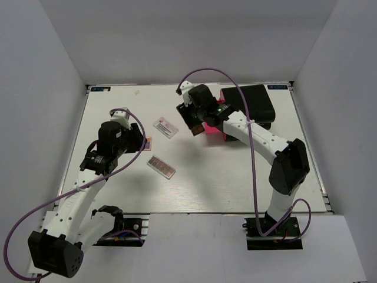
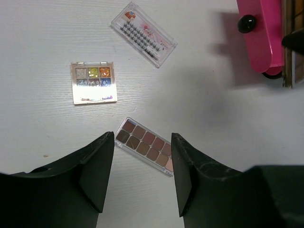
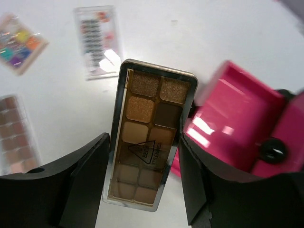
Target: Organize the makeup
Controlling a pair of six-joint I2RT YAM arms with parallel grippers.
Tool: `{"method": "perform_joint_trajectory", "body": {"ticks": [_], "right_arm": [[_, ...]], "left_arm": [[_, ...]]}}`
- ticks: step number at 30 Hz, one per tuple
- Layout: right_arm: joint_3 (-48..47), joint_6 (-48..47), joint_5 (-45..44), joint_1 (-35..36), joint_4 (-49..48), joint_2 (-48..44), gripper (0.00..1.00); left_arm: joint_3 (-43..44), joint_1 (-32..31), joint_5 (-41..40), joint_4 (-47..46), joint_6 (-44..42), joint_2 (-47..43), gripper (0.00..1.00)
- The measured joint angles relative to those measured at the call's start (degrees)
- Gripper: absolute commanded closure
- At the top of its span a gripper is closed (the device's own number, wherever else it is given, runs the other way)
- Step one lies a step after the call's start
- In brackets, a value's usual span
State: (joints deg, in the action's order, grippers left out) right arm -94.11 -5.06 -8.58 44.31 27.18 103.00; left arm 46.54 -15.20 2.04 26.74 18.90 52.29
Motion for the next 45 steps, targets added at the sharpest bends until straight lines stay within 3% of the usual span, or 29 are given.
{"method": "perform_joint_trajectory", "body": {"ticks": [8, 15, 34, 45], "right_arm": [[-4.44, -4.44, -18.53, -1.27, -2.25, 3.87, 0.84], [-6.47, -8.74, -25.66, -2.16, -4.72, 7.76, 0.84], [-13.03, -13.42, -20.5, -8.59, -14.51, 17.18, 0.79], [-13.0, -14.08, -12.11, -11.58, -13.03, 17.38, 0.76]], "left_arm": [[0.0, 0.0, 0.39, 0.0, 0.0, 0.37, 0.39], [0.0, 0.0, 0.59, -0.02, 0.0, 0.5, 0.39], [0.0, 0.0, 0.81, -0.02, -0.02, 1.75, 0.39], [0.0, 0.0, 1.05, -0.02, -0.02, 2.08, 0.39]]}}
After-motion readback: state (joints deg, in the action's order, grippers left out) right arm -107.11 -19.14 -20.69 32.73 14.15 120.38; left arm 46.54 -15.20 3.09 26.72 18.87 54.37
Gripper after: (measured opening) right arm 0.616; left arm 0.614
